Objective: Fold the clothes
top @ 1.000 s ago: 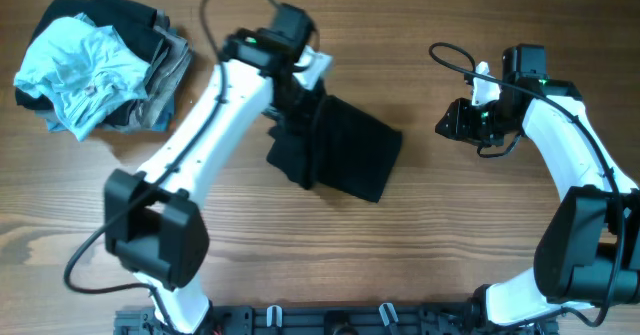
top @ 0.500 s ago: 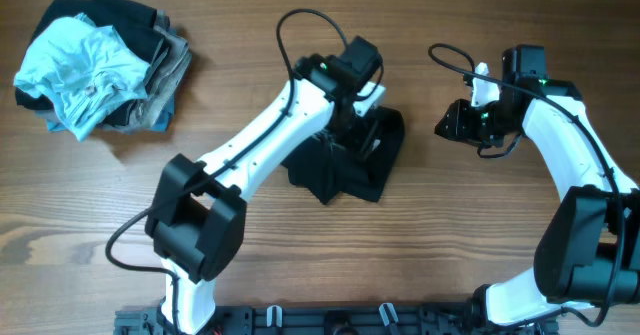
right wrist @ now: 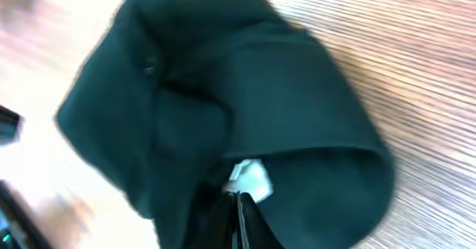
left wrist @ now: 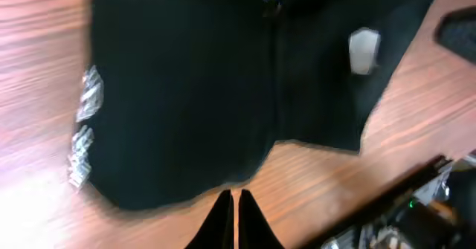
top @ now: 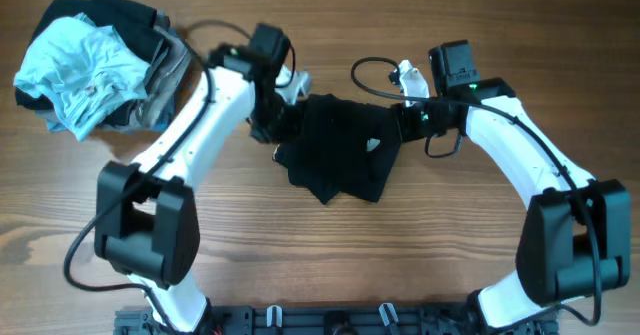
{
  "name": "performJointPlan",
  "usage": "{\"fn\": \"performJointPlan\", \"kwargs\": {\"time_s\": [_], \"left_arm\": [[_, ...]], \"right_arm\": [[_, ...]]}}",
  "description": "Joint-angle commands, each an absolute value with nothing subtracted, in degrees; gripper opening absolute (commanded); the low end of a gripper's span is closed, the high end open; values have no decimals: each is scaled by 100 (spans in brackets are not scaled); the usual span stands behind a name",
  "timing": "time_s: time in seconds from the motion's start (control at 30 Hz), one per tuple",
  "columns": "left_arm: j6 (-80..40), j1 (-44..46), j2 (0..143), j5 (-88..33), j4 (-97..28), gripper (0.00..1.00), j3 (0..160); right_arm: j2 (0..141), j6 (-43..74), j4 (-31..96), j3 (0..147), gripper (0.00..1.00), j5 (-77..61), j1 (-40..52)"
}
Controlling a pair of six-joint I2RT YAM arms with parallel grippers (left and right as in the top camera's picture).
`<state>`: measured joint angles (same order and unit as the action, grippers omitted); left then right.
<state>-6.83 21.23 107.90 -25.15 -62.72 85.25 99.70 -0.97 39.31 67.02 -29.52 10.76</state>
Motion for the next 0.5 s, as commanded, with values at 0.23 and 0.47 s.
{"fn": "performJointPlan", "kwargs": {"time_s": [0.23,0.47], "left_arm": [[-3260,2097,10890,-2139,-2036,4,6641],[-2978,1861,10886,-2270,-755,8,7153]], "right_arm": [[10103,-668,3929,6700,7,-3111,1028],[10106,-757,3387,6700,10,-3260,1046]]}}
